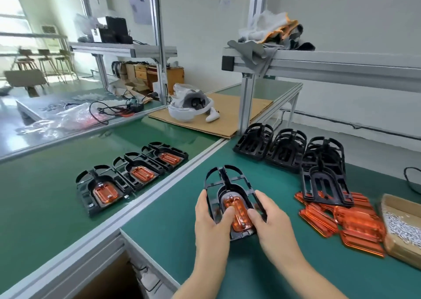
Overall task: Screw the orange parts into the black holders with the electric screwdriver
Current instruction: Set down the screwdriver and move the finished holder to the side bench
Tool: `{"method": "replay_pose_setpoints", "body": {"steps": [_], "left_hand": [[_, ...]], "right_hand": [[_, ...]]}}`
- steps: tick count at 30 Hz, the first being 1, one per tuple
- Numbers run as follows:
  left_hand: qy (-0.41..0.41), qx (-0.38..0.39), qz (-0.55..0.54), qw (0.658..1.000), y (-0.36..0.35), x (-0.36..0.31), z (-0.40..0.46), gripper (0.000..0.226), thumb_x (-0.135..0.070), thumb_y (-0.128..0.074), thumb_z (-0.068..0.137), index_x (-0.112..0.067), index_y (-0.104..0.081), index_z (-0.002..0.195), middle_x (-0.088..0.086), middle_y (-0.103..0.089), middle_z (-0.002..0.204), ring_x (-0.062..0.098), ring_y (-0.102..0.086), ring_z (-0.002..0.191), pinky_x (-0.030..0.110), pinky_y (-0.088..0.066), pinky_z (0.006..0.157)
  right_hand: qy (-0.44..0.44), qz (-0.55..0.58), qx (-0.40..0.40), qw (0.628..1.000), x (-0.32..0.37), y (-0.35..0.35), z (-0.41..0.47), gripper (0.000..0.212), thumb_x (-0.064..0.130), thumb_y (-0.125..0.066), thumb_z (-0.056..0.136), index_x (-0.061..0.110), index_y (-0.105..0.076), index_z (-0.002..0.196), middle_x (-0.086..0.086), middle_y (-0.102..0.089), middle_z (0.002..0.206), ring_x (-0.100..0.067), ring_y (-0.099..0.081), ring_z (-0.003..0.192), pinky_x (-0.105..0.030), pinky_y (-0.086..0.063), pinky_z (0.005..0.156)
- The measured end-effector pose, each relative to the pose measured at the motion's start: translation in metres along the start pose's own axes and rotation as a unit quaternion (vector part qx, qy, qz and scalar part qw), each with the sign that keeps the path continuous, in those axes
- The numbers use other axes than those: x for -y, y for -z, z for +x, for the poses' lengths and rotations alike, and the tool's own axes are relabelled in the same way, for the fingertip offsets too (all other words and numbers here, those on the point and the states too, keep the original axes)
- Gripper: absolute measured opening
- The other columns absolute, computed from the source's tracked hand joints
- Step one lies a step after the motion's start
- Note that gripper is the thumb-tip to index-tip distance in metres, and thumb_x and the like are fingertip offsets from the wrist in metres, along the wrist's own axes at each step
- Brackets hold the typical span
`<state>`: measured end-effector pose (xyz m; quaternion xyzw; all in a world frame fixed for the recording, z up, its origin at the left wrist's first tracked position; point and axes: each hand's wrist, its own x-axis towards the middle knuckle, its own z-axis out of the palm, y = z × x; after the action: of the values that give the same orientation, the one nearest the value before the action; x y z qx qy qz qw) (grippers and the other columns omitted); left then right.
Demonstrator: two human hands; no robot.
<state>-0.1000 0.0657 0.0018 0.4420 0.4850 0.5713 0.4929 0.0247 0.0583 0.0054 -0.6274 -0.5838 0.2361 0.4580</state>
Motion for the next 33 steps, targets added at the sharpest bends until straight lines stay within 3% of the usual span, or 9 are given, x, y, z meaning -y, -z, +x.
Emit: {"method": "replay_pose_setpoints", "body": {"steps": [2, 6, 11, 17, 21, 24, 28, 31, 33], "left_hand": [[-0.001, -0.04, -0.005, 0.999, 0.007, -0.004, 0.016, 0.068, -0.014, -0.063, 0.09, -0.031, -0.029, 0.146, -0.011, -0.043, 0.144, 0.012, -0.045, 0.129, 0.04, -0.038, 0.109], [-0.009, -0.103, -0.03, 0.994, 0.025, -0.011, 0.054, 0.063, -0.009, -0.057, 0.093, -0.026, -0.03, 0.147, -0.008, -0.04, 0.147, 0.014, -0.042, 0.132, 0.041, -0.036, 0.111], [-0.034, -0.156, -0.032, 0.987, 0.042, -0.02, 0.102, 0.064, -0.008, -0.052, 0.096, -0.024, -0.023, 0.15, -0.011, -0.029, 0.152, 0.001, -0.029, 0.132, 0.021, -0.025, 0.105], [-0.025, -0.206, 0.007, 0.978, 0.05, -0.022, 0.159, 0.064, -0.008, -0.046, 0.097, -0.02, -0.016, 0.152, -0.006, -0.016, 0.157, 0.011, -0.02, 0.141, 0.022, -0.018, 0.103], [-0.009, -0.229, 0.044, 0.972, 0.052, -0.027, 0.194, 0.063, -0.006, -0.043, 0.097, -0.013, -0.013, 0.152, 0.002, -0.014, 0.157, 0.017, -0.025, 0.14, 0.021, -0.022, 0.102], [0.008, -0.244, 0.067, 0.967, 0.054, -0.032, 0.221, 0.061, -0.005, -0.04, 0.098, -0.011, -0.01, 0.151, 0.004, -0.01, 0.158, 0.022, -0.026, 0.14, 0.025, -0.026, 0.103], [0.027, -0.258, 0.081, 0.963, 0.055, -0.033, 0.243, 0.061, -0.005, -0.038, 0.099, -0.011, -0.009, 0.152, 0.004, -0.008, 0.159, 0.026, -0.03, 0.138, 0.031, -0.031, 0.103], [0.044, -0.254, 0.093, 0.962, 0.058, -0.029, 0.253, 0.064, -0.004, -0.038, 0.099, -0.009, -0.004, 0.152, 0.005, -0.002, 0.16, 0.025, -0.024, 0.141, 0.031, -0.026, 0.107], [0.06, -0.237, 0.117, 0.963, 0.061, -0.025, 0.258, 0.067, -0.004, -0.039, 0.098, -0.007, 0.003, 0.151, 0.006, 0.005, 0.16, 0.024, -0.017, 0.144, 0.031, -0.021, 0.111]], "right_hand": [[0.017, -0.004, 0.012, 1.0, 0.01, -0.016, 0.015, 0.044, 0.01, -0.052, 0.099, 0.014, -0.045, 0.142, 0.02, -0.043, 0.123, 0.021, -0.041, 0.102, 0.011, -0.023, 0.079], [0.047, -0.023, 0.045, 0.998, 0.029, -0.048, 0.05, 0.047, 0.011, -0.05, 0.099, 0.012, -0.041, 0.145, 0.004, -0.046, 0.143, -0.001, -0.041, 0.122, -0.001, -0.022, 0.096], [0.052, -0.059, 0.094, 0.992, 0.048, -0.086, 0.095, 0.049, 0.011, -0.042, 0.102, 0.015, -0.033, 0.15, 0.001, -0.039, 0.151, -0.013, -0.038, 0.135, -0.02, -0.028, 0.108], [0.036, -0.107, 0.118, 0.987, 0.056, -0.123, 0.14, 0.053, 0.001, -0.035, 0.099, 0.014, -0.032, 0.15, -0.006, -0.051, 0.139, -0.02, -0.049, 0.121, -0.023, -0.038, 0.093], [0.039, -0.132, 0.113, 0.984, 0.065, -0.142, 0.172, 0.042, 0.001, -0.035, 0.097, 0.007, -0.043, 0.137, -0.012, -0.05, 0.138, -0.028, -0.046, 0.125, -0.033, -0.038, 0.099], [0.01, -0.087, 0.11, 0.99, 0.069, -0.161, 0.188, 0.041, 0.005, -0.033, 0.1, 0.007, -0.039, 0.14, -0.005, -0.04, 0.143, -0.022, -0.039, 0.13, -0.025, -0.032, 0.099], [-0.022, -0.049, 0.114, 0.992, 0.066, -0.185, 0.206, 0.009, 0.009, -0.035, 0.099, 0.01, -0.042, 0.105, -0.004, -0.039, 0.115, -0.019, -0.039, 0.106, -0.027, -0.033, 0.086], [-0.013, -0.067, 0.159, 0.985, 0.065, -0.189, 0.215, 0.04, 0.011, -0.039, 0.101, 0.007, -0.037, 0.14, -0.005, -0.036, 0.143, -0.02, -0.036, 0.133, -0.027, -0.03, 0.104], [-0.003, -0.075, 0.168, 0.983, 0.062, -0.192, 0.22, 0.046, 0.01, -0.041, 0.1, 0.004, -0.032, 0.145, -0.006, -0.033, 0.15, -0.019, -0.031, 0.138, -0.021, -0.025, 0.103]]}}
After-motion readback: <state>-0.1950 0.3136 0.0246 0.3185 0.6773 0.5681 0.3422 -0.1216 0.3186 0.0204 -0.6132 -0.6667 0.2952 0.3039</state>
